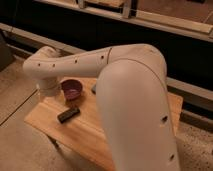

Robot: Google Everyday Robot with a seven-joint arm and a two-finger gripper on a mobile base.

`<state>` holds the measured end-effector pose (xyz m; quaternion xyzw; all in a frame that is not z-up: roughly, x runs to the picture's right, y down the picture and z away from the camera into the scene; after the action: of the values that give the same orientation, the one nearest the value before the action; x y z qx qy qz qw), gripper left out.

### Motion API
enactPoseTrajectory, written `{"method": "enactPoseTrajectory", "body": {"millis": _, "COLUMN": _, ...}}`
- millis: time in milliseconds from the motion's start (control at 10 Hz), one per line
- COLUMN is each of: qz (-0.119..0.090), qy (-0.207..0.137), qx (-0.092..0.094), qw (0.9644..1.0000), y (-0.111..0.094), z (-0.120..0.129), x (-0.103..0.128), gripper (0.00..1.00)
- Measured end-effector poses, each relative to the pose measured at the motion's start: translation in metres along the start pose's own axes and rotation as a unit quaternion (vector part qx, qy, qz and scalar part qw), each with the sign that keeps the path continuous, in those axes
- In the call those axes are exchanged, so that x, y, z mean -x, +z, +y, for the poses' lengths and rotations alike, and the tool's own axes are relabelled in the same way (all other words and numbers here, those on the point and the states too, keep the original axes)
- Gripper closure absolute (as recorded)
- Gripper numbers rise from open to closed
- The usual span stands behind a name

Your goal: Place the eraser on the white sponge

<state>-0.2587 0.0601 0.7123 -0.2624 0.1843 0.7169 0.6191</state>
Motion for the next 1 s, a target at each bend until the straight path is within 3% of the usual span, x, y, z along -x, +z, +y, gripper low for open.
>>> {"method": "enactPoseTrajectory", "body": {"millis": 1000, "qz": -0.01, "qy": 0.016, "qx": -0.006, "qw": 0.9998, "y": 0.0028, "z": -0.0033, "x": 0.0017, "gripper": 0.35}}
